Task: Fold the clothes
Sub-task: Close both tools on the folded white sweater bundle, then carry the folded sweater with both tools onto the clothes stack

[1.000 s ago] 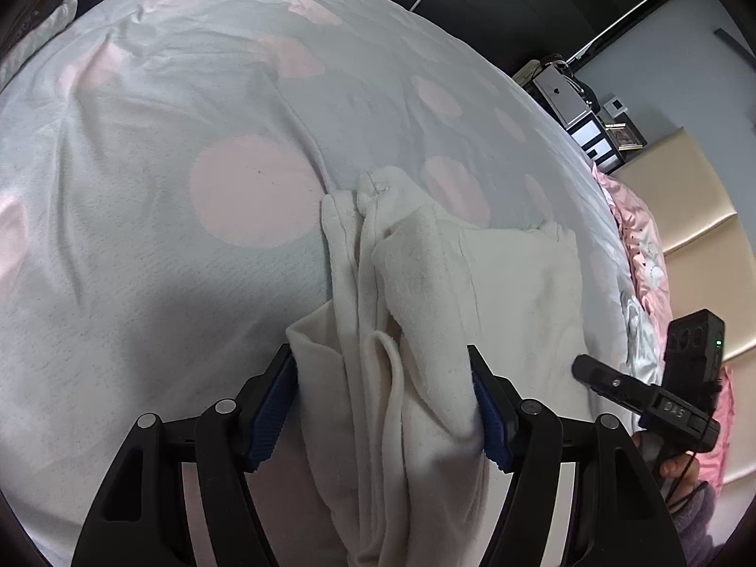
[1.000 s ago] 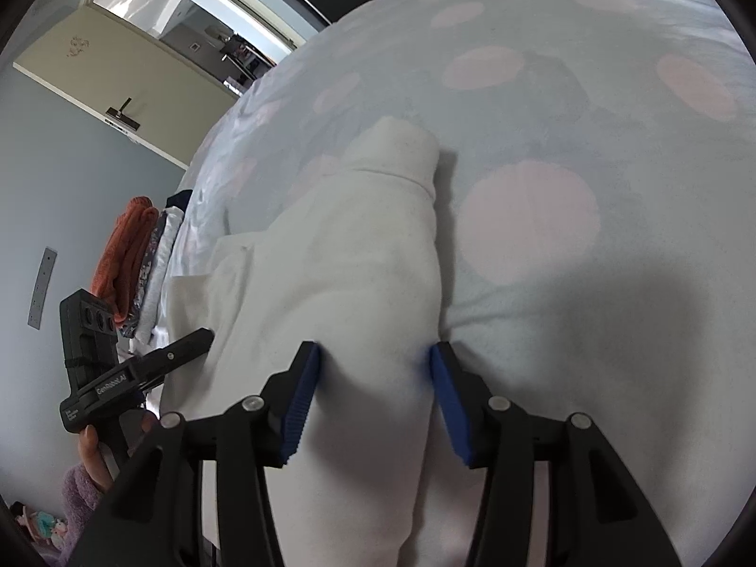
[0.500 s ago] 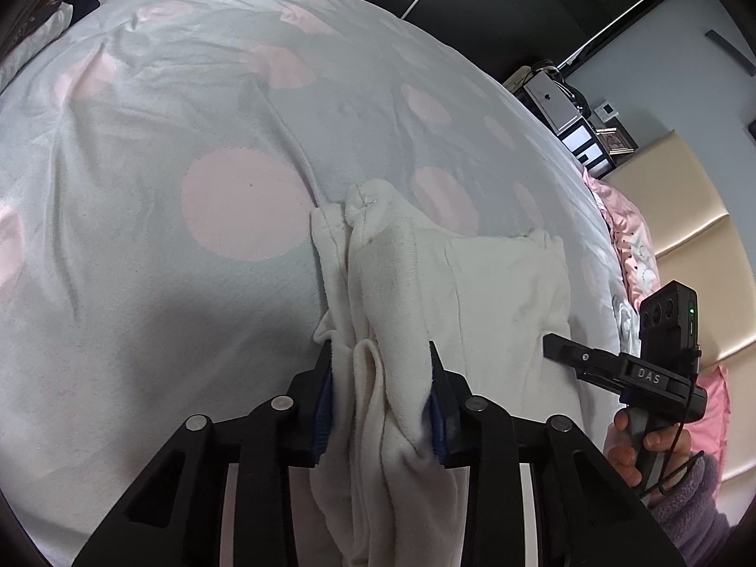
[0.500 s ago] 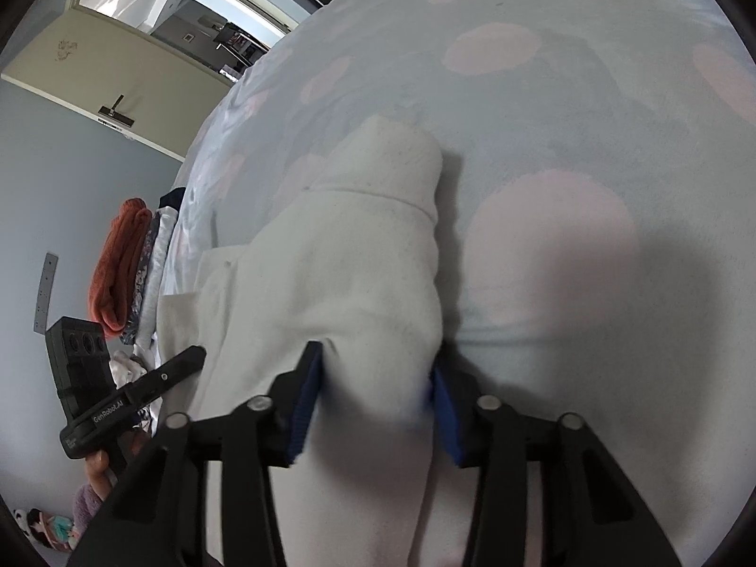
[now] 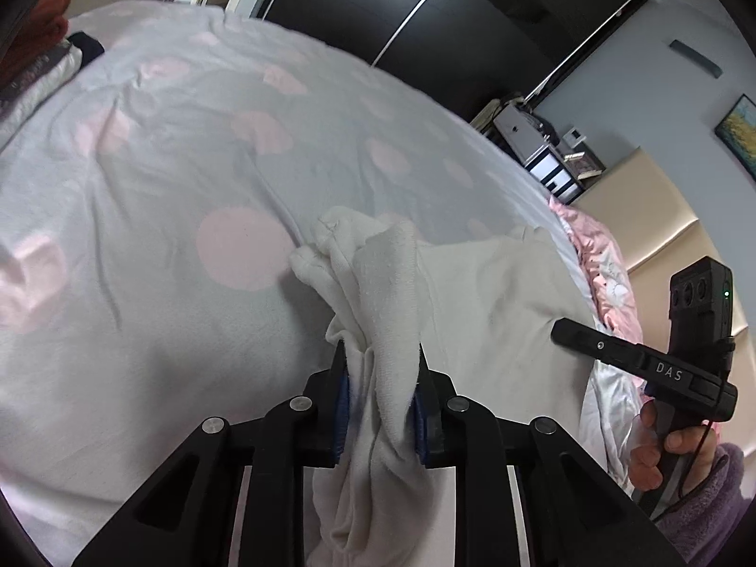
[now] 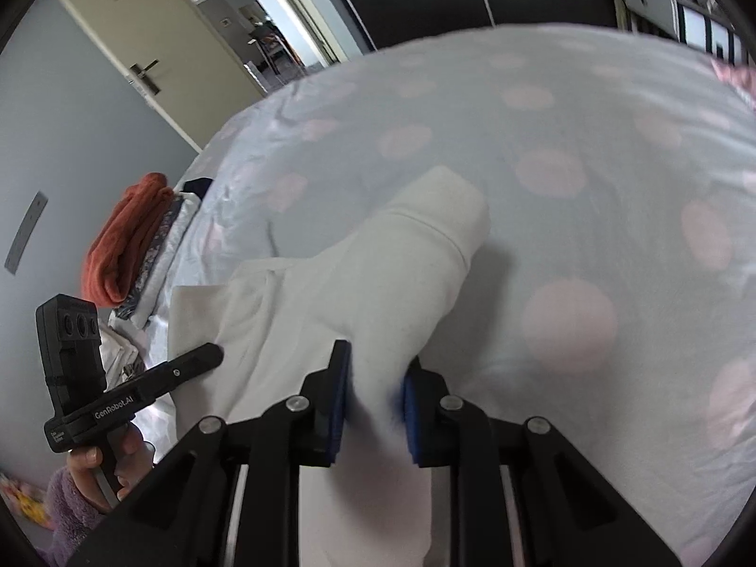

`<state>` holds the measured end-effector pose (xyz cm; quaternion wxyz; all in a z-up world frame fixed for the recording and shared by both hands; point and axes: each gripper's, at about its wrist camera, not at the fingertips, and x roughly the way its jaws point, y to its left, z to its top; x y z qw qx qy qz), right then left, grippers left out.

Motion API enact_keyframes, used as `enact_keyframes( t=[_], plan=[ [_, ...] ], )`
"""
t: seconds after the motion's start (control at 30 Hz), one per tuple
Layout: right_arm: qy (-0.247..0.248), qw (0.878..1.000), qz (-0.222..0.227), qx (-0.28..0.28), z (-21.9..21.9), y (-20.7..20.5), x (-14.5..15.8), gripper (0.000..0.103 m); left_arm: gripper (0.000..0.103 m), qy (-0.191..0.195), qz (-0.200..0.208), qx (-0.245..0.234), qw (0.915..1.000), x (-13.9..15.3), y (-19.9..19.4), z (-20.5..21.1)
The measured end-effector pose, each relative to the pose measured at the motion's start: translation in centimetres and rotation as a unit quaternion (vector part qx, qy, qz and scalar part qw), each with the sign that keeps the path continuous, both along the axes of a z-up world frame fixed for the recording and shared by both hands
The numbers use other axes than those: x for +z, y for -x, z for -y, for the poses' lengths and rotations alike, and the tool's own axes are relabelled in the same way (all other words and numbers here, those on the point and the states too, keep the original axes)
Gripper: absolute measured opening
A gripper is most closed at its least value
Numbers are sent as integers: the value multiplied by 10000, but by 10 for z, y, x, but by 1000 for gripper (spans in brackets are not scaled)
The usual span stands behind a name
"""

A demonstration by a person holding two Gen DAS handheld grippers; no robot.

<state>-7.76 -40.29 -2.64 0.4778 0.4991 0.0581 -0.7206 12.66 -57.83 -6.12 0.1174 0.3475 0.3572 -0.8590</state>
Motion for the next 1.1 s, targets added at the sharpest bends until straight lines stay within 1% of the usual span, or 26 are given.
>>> enact_keyframes(
  t=[0.17,0.3,0.47,0.53,0.6,0.67,0.73,0.83,0.9,1.0,1.1],
  plan=[
    [192,9982,-522,238,11,-37,51,19,22,29,-463,429,9980,35,-43,5],
    [364,9942,-849,555,32,-70,93,19,22,4,-704,819,9941,67,-83,11],
    [604,9848,-1173,1126,78,-117,138,18,22,196,-788,1305,9881,113,-146,24],
    [718,9802,-1217,1390,101,-138,152,18,22,306,-784,1540,9845,131,-178,32],
    [857,9736,-1265,1695,126,-162,166,18,22,305,-790,1802,9800,145,-210,42],
    [991,9665,-1293,1981,150,-186,179,18,22,332,-810,2074,9743,157,-243,51],
    [1108,9578,-1301,2313,178,-214,190,18,22,443,-787,2363,9675,168,-276,58],
    [1220,9406,-1383,2850,222,-262,203,18,22,565,-757,2785,9558,179,-322,68],
    [1240,9300,-1418,3156,248,-292,208,18,22,613,-746,3068,9469,183,-353,74],
    [1231,9126,-1414,3633,288,-337,209,18,22,582,-735,3526,9310,184,-395,82],
    [1208,8930,-1456,4084,321,-379,205,18,22,609,-600,3927,9157,181,-430,85]
  ],
)
